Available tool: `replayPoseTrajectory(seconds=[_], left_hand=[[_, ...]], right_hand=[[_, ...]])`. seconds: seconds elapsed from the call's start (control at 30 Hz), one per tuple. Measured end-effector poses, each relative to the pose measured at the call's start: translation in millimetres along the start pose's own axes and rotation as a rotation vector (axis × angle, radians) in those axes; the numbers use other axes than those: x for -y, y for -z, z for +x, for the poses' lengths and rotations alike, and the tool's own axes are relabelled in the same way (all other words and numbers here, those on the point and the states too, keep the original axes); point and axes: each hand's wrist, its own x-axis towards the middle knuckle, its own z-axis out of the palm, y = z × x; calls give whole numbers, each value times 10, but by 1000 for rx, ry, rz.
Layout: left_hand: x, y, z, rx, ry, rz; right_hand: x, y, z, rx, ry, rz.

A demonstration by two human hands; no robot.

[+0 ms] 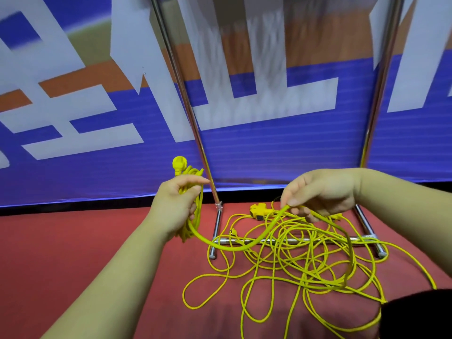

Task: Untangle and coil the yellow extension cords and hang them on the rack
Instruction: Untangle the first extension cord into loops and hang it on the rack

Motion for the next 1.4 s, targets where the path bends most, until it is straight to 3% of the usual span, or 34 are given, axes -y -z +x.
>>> replayPoseTrajectory(seconds=[0.2,0.33,0.53,0.73,0.83,1.0,1.2,1.4], left_hand=[[-93,-178,-44,87,16,58],[-198,-366,-118,202,6,90],[-272,-585,-156,259,53,120],[-286,-749,-212,344,2,117],[-325,-721,-185,304,-46,91],[-410,-466,-66,67,-124,55],[-370,-131,77,-169,-148,-35],[-97,-18,145,-207,-24,-113]], right_hand=[[132,-138,79,-496,280,-316],[279,-274,86,-719,433,-667],[346,-405,110,-874,594,-643],[434,-547,67,-798,685,-582],[484,-481,-7,-651,737,-404],[338,-102,-68,-336,503,-236],[25,18,100,-209,239,-202],[30,21,135,-216,184,-59]])
